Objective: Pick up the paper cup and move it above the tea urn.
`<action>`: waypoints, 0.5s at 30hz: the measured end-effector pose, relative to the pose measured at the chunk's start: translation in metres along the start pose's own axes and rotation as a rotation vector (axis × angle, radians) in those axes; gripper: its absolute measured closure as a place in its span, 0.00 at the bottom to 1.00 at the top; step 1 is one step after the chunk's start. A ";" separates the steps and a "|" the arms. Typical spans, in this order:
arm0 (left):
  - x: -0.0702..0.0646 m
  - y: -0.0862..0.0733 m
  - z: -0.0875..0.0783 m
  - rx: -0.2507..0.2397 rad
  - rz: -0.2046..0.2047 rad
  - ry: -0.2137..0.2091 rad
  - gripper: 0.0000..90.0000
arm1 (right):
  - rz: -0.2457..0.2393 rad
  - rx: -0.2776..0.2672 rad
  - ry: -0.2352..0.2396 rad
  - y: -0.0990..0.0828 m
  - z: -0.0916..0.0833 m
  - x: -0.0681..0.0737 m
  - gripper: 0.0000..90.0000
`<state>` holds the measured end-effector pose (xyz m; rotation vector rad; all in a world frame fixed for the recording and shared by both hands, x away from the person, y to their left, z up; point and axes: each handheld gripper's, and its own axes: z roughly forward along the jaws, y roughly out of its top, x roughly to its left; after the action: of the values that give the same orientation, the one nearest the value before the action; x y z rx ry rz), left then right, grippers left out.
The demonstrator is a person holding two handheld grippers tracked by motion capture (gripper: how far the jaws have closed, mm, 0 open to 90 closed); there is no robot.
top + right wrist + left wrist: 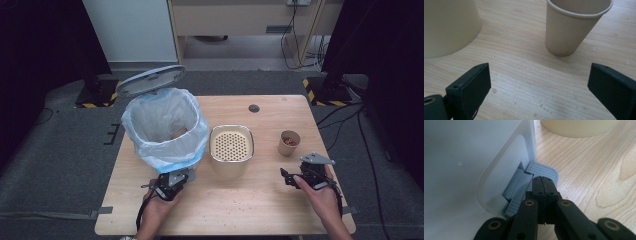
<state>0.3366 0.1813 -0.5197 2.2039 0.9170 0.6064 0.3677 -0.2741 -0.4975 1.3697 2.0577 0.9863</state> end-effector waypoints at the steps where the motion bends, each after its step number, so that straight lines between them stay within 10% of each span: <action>1: 0.000 0.000 0.000 -0.002 -0.005 -0.002 0.99 | 0.007 0.005 -0.004 0.004 0.001 -0.002 0.06; 15: 0.000 0.000 0.000 -0.002 -0.004 -0.002 0.99 | 0.077 0.003 -0.045 0.025 0.026 -0.024 0.11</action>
<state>0.3367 0.1816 -0.5198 2.1996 0.9191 0.6029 0.4099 -0.2828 -0.4945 1.4685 1.9878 0.9753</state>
